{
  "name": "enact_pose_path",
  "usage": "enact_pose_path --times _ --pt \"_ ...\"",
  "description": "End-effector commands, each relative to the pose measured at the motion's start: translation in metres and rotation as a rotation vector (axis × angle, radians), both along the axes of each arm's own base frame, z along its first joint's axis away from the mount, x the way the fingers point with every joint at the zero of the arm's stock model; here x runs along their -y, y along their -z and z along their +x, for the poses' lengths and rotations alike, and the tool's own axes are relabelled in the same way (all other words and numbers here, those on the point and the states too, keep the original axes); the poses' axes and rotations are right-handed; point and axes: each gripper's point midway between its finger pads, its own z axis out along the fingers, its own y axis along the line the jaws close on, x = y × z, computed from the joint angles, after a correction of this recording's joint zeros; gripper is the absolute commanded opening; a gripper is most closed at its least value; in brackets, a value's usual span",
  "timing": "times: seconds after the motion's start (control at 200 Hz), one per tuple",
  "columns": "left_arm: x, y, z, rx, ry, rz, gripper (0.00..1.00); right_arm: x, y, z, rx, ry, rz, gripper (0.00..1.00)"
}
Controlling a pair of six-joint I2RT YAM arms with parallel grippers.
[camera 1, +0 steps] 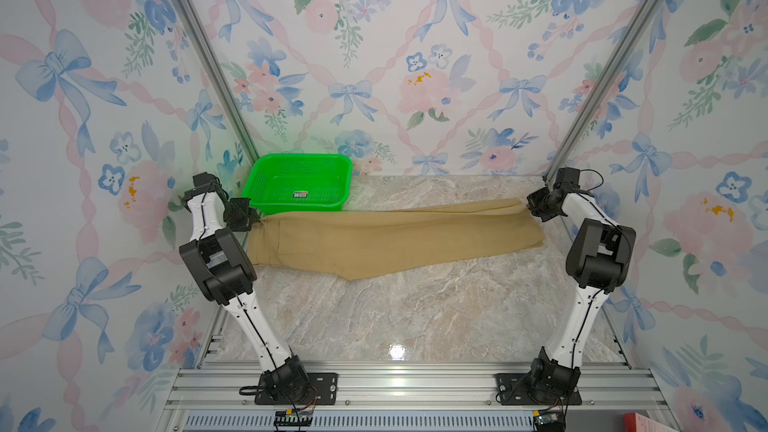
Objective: Roll up the long pants
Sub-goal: Fold the long pant at the center of the board.
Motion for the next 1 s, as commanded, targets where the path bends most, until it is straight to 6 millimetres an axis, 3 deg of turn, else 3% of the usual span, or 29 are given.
enact_pose_path --times 0.0,0.095,0.17,0.245,0.4,0.48,0.64,0.696,0.716,0.756,0.771,0.811,0.996 --pt "-0.036 0.016 0.006 -0.008 -0.071 0.082 0.0 0.014 -0.002 0.015 0.044 0.014 -0.017 0.16" --pt "-0.035 0.019 0.006 -0.021 -0.075 0.074 0.0 0.012 -0.003 0.027 0.097 -0.008 -0.006 0.2" --pt "-0.035 0.019 0.005 -0.036 -0.07 0.077 0.0 0.009 -0.006 0.038 0.143 -0.033 0.01 0.39" --pt "-0.035 0.017 0.004 -0.043 -0.062 0.082 0.1 0.004 -0.017 0.049 0.209 -0.067 0.024 0.56" --pt "-0.032 0.009 -0.009 -0.078 -0.033 0.104 0.2 -0.001 -0.043 0.055 0.305 -0.107 0.051 0.63" --pt "-0.029 0.006 -0.017 -0.095 -0.014 0.114 0.27 0.003 -0.045 0.041 0.267 -0.107 0.03 0.65" --pt "-0.017 0.002 -0.031 -0.129 0.029 0.086 0.33 0.0 -0.02 0.008 0.12 -0.17 -0.019 0.67" --pt "-0.011 -0.003 -0.034 -0.124 0.051 0.077 0.42 -0.002 -0.011 -0.005 0.053 -0.208 -0.046 0.68" --pt "-0.009 -0.004 -0.035 -0.119 0.058 0.072 0.49 -0.002 -0.009 -0.01 0.034 -0.21 -0.052 0.69" --pt "-0.002 -0.008 -0.034 -0.088 0.072 0.051 0.53 -0.001 -0.005 -0.02 -0.007 -0.248 -0.098 0.69" --pt "0.002 -0.008 -0.033 -0.073 0.075 0.036 0.67 -0.001 -0.004 -0.023 -0.022 -0.255 -0.11 0.69" --pt "0.011 -0.012 -0.03 -0.02 0.079 0.003 0.75 0.001 0.0 -0.033 -0.065 -0.268 -0.14 0.68" --pt "0.051 -0.017 -0.03 0.009 0.173 -0.042 0.76 0.009 0.023 -0.068 -0.261 -0.337 -0.225 0.68"
